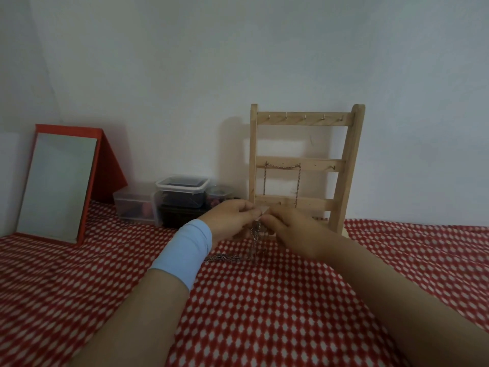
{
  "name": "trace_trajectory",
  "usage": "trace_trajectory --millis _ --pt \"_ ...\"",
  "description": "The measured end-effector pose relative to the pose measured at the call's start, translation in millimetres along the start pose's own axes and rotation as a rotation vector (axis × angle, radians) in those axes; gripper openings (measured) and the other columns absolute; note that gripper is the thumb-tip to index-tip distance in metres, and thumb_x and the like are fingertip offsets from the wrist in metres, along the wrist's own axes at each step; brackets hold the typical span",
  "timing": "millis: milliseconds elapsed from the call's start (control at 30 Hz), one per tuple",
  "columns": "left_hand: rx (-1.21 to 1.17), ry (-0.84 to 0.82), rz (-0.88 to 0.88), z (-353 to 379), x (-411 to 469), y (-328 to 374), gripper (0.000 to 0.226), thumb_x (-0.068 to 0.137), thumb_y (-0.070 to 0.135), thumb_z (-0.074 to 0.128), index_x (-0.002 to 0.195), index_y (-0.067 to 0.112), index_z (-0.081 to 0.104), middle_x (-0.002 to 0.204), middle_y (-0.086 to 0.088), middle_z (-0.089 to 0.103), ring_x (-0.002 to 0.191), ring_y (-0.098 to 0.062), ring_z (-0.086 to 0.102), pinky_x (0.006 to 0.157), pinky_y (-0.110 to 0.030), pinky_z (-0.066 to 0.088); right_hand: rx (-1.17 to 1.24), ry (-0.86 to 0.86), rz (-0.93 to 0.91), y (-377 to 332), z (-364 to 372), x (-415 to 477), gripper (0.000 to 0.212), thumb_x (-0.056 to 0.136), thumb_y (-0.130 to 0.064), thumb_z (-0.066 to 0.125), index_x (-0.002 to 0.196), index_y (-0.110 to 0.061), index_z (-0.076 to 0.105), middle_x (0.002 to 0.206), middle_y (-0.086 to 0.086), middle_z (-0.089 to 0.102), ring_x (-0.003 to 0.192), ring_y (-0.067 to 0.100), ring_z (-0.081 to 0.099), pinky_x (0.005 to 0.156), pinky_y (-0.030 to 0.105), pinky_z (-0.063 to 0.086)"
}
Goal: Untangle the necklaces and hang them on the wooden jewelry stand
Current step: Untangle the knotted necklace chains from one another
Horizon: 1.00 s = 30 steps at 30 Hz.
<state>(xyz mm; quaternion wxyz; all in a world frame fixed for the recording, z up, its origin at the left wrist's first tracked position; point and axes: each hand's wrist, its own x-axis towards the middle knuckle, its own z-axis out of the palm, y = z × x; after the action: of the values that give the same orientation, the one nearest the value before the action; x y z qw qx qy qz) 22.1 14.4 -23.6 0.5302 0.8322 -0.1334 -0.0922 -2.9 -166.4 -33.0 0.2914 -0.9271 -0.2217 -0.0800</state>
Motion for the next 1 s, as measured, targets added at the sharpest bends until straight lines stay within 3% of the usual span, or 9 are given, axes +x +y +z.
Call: trace_trajectory --millis 67,200,300,400,500,633,733,867,1000 --pt "0.012 -0.013 0.036 -4 -2 -1 0.022 0.094 0.037 0.06 0.103 0.021 0.072 0.076 0.008 0.067 0.067 -0.007 0.061 0.078 -0.028 0.053 0.079 0.062 0.048 -1 -3 1 0.032 0.107 -0.035 0.044 0.092 -0.017 0.066 0.084 0.003 0.069 0.067 0.008 0.062 0.064 0.023 0.051" --pt "0.137 -0.024 0.092 -11 -5 0 0.015 0.087 0.038 0.069 0.096 0.028 0.075 0.079 0.011 0.074 0.066 0.002 0.065 0.069 -0.017 0.049 0.326 0.131 0.132 0 -5 1 0.032 0.102 -0.037 0.056 0.085 -0.016 0.073 0.069 0.004 0.072 0.051 0.008 0.058 0.054 0.021 0.05" --pt "0.263 -0.071 0.083 -12 -6 0 0.013 0.093 0.039 0.06 0.092 0.033 0.072 0.082 0.011 0.071 0.073 0.0 0.063 0.075 -0.02 0.047 0.256 0.14 0.097 1 -5 0 0.026 0.099 -0.036 0.062 0.082 -0.022 0.076 0.062 -0.002 0.067 0.044 -0.001 0.051 0.05 0.012 0.044" --pt "0.326 -0.143 0.048 -9 -8 1 0.021 0.097 0.04 0.053 0.084 0.034 0.068 0.088 0.012 0.068 0.091 -0.007 0.063 0.088 -0.026 0.047 0.098 0.12 0.039 -1 -6 0 0.017 0.098 -0.03 0.063 0.085 -0.027 0.072 0.067 -0.013 0.063 0.056 -0.009 0.057 0.057 0.008 0.045" --pt "0.351 -0.223 -0.034 -7 -8 -1 0.022 0.096 0.042 0.054 0.083 0.031 0.067 0.093 0.007 0.067 0.098 -0.015 0.063 0.101 -0.036 0.046 -0.111 0.054 -0.021 -1 -7 2 0.009 0.098 -0.03 0.064 0.095 -0.031 0.072 0.088 -0.021 0.062 0.075 -0.006 0.059 0.066 0.011 0.045" --pt "0.208 -0.239 -0.105 -5 -9 -6 0.023 0.094 0.033 0.059 0.076 0.024 0.069 0.088 0.0 0.068 0.094 -0.02 0.063 0.102 -0.039 0.047 -0.316 0.04 -0.138 -1 -8 2 0.015 0.1 -0.033 0.061 0.104 -0.028 0.074 0.096 -0.019 0.06 0.079 -0.006 0.051 0.072 0.009 0.04" --pt "0.224 -0.152 -0.095 -4 -4 -5 0.024 0.093 0.027 0.053 0.091 0.01 0.07 0.1 -0.009 0.067 0.098 -0.024 0.061 0.099 -0.042 0.046 -0.385 -0.024 -0.058 -4 -11 1 0.021 0.103 -0.04 0.054 0.105 -0.027 0.07 0.095 -0.013 0.062 0.083 0.001 0.056 0.074 0.016 0.043" --pt "0.284 -0.048 -0.021 3 -1 -7 0.022 0.094 0.024 0.044 0.082 0.012 0.058 0.089 -0.008 0.055 0.082 -0.017 0.05 0.076 -0.034 0.039 -0.362 -0.123 -0.024 -1 -7 1 0.016 0.102 -0.042 0.053 0.096 -0.034 0.065 0.093 -0.017 0.064 0.08 0.0 0.058 0.069 0.015 0.042" --pt "0.251 -0.004 -0.002 6 1 -13 0.024 0.094 0.026 0.046 0.086 0.012 0.063 0.093 -0.008 0.063 0.089 -0.02 0.058 0.083 -0.036 0.046 -0.109 -0.109 -0.044 2 -12 0 0.017 0.094 -0.041 0.067 0.079 -0.034 0.069 0.08 -0.019 0.067 0.075 -0.007 0.061 0.062 0.01 0.047"
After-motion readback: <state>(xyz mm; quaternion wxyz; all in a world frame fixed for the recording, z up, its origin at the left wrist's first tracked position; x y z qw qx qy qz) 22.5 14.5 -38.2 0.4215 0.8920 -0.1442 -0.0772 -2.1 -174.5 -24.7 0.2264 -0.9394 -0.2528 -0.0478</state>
